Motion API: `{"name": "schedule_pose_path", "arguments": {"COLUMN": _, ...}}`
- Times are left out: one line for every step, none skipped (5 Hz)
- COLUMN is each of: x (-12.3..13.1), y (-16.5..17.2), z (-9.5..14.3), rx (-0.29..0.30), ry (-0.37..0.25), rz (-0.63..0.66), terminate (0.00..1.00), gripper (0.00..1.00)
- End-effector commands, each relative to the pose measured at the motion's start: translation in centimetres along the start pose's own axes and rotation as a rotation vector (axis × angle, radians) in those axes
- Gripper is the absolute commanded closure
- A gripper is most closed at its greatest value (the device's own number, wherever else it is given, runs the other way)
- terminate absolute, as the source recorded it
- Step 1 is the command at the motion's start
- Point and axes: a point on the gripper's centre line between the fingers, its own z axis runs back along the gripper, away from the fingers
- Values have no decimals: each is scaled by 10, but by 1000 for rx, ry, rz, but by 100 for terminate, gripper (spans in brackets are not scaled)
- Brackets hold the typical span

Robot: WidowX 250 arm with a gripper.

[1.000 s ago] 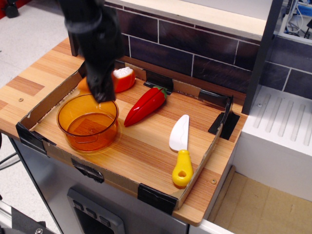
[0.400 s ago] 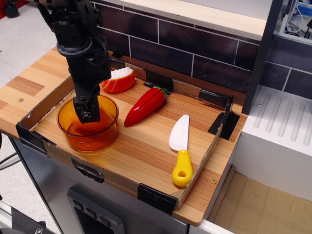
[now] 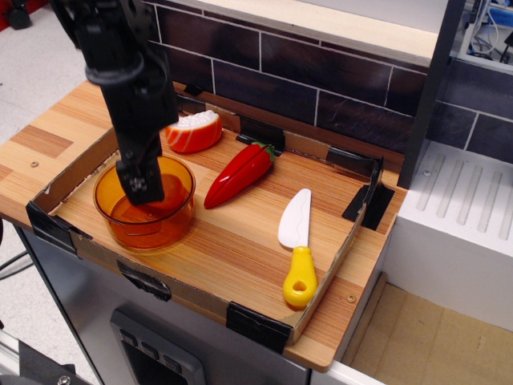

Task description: Put carrot in pot

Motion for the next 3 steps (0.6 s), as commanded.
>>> {"name": "schedule_pose_path", "arguments": {"x": 7, "y": 1, "z": 73, "rx": 134, "ry": -67, "rz": 76, "terminate": 0, "gripper": 0}}
{"name": "schedule_pose_path", "arguments": {"x": 7, "y": 1, "z": 73, "rx": 134, "ry": -67, "rz": 76, "terminate": 0, "gripper": 0}}
{"name": "schedule_pose_path", "arguments": {"x": 7, "y": 1, "z": 73, "rx": 134, "ry": -67, "rz": 76, "terminate": 100, "gripper": 0}}
